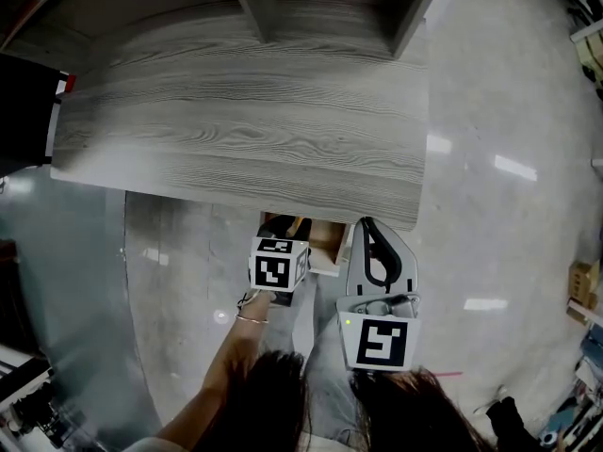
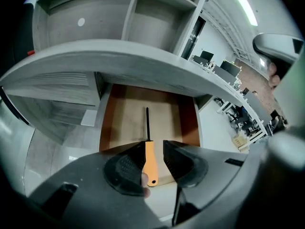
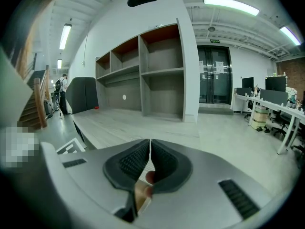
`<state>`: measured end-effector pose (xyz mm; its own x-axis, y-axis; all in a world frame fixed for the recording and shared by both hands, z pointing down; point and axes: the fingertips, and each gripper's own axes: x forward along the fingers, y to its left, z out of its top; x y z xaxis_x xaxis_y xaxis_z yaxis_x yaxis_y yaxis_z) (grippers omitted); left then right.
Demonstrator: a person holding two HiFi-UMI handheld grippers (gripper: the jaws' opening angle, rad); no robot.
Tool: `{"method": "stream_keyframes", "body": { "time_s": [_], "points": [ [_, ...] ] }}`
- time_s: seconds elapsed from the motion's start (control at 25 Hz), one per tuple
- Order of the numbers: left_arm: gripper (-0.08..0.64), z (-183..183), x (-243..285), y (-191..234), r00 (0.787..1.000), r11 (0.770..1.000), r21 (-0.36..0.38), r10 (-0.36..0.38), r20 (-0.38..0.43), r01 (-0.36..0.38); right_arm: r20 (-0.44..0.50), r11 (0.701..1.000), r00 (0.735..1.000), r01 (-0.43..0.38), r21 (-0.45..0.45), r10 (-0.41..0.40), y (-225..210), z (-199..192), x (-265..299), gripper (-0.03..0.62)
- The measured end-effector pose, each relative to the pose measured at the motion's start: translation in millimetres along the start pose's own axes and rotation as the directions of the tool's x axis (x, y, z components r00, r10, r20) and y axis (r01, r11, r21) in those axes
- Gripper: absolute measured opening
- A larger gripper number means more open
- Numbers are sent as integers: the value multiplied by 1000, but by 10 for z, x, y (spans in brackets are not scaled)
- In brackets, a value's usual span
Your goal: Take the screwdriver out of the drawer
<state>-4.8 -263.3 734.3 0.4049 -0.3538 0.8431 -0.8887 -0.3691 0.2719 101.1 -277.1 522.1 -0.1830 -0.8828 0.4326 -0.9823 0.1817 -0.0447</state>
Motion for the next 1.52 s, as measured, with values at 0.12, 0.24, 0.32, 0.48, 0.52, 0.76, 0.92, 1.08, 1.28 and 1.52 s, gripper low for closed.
{"method": "stream_keyframes", "body": {
  "time_s": [0.12, 0.24, 0.32, 0.48, 0.52, 0.76, 0.92, 1.08, 1.28, 1.52],
  "points": [
    [123, -22, 89, 25, 1000, 1000, -4, 7, -22, -8, -1, 1000, 1000, -2, 11, 2, 12, -51, 28, 28],
    [126, -41, 161, 46, 999, 1000, -7, 19, -36, -19, -6, 1000, 1000, -4, 24, 4, 21, -105, 46, 28],
    [127, -59, 209, 58, 999, 1000, -10, 24, -48, -25, -10, 1000, 1000, -6, 28, 6, 22, -134, 52, 28],
    [135, -113, 312, 90, 996, 999, -18, 34, -78, -35, -26, 999, 1000, -6, 36, 7, -1, -225, 59, 28],
    [137, -124, 332, 94, 996, 999, -20, 35, -84, -37, -30, 999, 1000, -5, 38, 6, -10, -251, 60, 28],
    [139, -157, 407, 117, 992, 998, -5, 64, -104, -65, -46, 999, 999, -6, 49, 9, -47, -351, 58, 28],
    [130, -172, 430, 152, 988, 994, 8, 113, -101, -113, -47, 998, 999, -8, 54, 11, -56, -380, 48, 28],
    [118, -175, 449, 171, 986, 989, -1, 144, -82, -145, -48, 998, 999, -11, 62, 14, -69, -400, 31, 28],
    [83, -156, 399, 162, 986, 988, -39, 149, -70, -152, -49, 998, 998, -25, 60, 28, -48, -405, 20, 28],
    [80, -169, 329, 118, 986, 988, -47, 141, -83, -145, -47, 998, 998, -37, 59, 40, -36, -410, 7, 28]
  ]
}}
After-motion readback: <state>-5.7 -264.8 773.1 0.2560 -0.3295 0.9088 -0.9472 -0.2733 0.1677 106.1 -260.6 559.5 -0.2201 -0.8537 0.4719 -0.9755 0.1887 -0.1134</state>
